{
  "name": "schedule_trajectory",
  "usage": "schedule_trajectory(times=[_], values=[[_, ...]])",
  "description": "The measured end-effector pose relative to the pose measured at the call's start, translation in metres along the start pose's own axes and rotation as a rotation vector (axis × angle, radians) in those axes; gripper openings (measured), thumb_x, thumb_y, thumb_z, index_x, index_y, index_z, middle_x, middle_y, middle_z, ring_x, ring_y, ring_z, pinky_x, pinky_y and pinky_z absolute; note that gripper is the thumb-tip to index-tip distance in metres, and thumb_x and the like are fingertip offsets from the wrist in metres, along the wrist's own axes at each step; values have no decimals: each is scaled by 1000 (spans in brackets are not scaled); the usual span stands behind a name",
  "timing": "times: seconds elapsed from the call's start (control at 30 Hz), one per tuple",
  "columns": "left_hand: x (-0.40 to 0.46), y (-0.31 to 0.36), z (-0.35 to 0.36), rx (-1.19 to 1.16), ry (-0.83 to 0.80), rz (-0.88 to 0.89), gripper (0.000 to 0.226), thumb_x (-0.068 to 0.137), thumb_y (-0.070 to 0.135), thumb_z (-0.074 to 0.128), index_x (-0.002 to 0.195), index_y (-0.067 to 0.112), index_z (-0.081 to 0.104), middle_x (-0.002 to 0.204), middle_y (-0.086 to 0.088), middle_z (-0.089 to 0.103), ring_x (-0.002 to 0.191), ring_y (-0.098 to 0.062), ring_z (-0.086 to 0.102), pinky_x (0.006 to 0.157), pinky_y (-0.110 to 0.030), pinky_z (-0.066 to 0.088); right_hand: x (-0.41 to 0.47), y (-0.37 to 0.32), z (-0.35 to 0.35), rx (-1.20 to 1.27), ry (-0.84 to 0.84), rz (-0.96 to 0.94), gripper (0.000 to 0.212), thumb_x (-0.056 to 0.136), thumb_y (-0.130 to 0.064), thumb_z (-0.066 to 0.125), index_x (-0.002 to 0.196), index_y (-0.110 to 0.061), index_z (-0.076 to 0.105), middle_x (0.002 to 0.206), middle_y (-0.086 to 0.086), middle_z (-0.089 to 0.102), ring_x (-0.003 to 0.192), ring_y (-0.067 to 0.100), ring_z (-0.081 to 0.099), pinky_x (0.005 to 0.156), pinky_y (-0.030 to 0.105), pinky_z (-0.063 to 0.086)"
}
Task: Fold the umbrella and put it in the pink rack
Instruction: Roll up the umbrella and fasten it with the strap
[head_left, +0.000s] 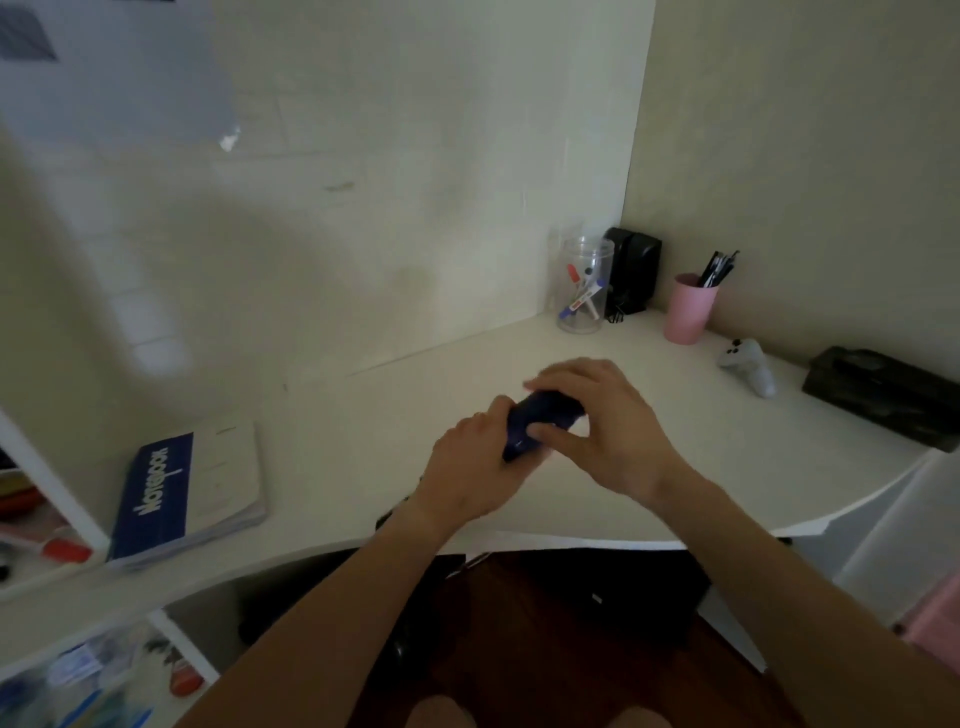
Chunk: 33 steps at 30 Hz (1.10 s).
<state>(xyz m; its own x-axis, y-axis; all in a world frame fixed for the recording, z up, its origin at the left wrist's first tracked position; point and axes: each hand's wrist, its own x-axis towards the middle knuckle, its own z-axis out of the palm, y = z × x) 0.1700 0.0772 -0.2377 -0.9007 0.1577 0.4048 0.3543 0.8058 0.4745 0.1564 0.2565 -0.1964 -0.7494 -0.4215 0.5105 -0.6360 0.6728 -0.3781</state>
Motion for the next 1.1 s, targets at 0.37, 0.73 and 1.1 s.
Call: schedule_trajectory(times=[0.37,0.73,1.1], values=[[-8,85,-62,-1424,110,-463,30,91,17,70,116,2,64,109,-17,76,102,-26,73,89,-39,57,-71,-85,23,268,280,211,57,95,-36,57,141,-53,28,110,-16,61,76,5,64,59,14,47],[-3,108,-114,-1608,408,-437,26,84,18,80,73,13,57,63,-2,52,51,-15,47,57,-31,50,-105,-101,-40,404,43,253,44,88,-68,42,131,-66,31,87,-16,72,69,4,67,64,22,50],[-35,126,-79,-1484,149,-432,20,75,15,84,83,5,68,71,-12,66,66,-25,65,69,-38,57,-101,-109,-41,1010,79,522,39,88,-48,58,103,-12,59,70,19,67,46,29,53,41,31,43]])
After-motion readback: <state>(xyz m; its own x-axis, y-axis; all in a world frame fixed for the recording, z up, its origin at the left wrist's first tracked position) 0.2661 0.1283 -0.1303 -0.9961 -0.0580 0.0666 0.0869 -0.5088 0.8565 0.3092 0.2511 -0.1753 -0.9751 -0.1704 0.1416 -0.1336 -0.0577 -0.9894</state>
